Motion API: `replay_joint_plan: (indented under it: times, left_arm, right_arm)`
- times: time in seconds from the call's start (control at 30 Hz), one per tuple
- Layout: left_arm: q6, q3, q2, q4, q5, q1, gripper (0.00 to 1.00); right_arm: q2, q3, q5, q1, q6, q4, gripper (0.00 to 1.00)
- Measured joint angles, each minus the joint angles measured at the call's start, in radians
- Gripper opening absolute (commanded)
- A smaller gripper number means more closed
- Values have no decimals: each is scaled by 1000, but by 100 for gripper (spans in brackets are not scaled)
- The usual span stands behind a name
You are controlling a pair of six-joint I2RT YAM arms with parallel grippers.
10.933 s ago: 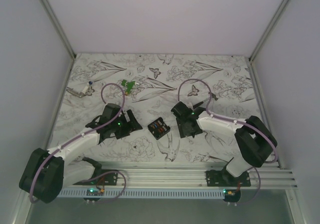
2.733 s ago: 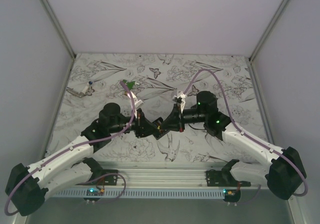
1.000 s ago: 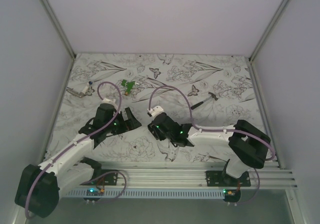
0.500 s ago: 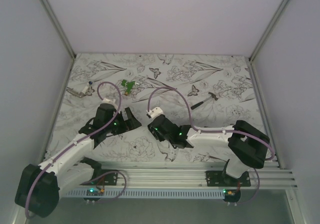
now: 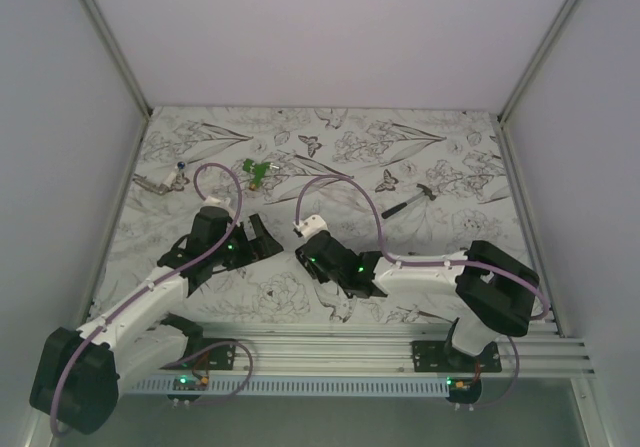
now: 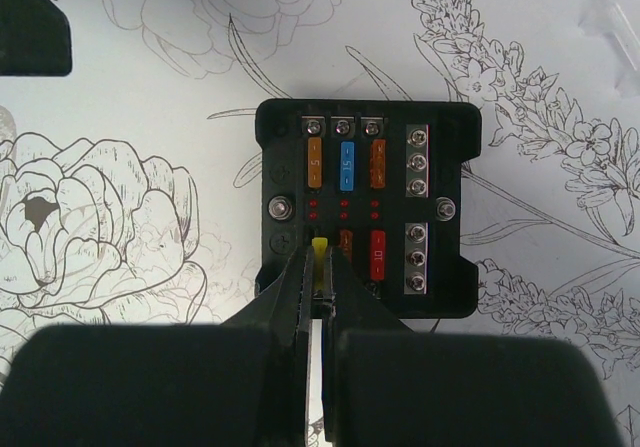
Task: Snap on the fuse box
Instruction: Install the fuse at the fuse box base.
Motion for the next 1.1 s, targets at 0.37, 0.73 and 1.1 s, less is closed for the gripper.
replay_joint_plan:
  times: [0.37, 0.73, 1.1]
  left_arm:
    - [-3, 0, 0, 0, 0, 0, 99]
    - [-8, 0, 0, 0, 0, 0, 100]
    - [-18, 0, 0, 0, 0, 0, 100]
  right_arm:
    - [9, -5, 1, 0, 0, 26, 0]
    - [20, -6, 12, 1, 0, 47, 0]
    - [-4, -14, 23, 3, 0, 3, 0]
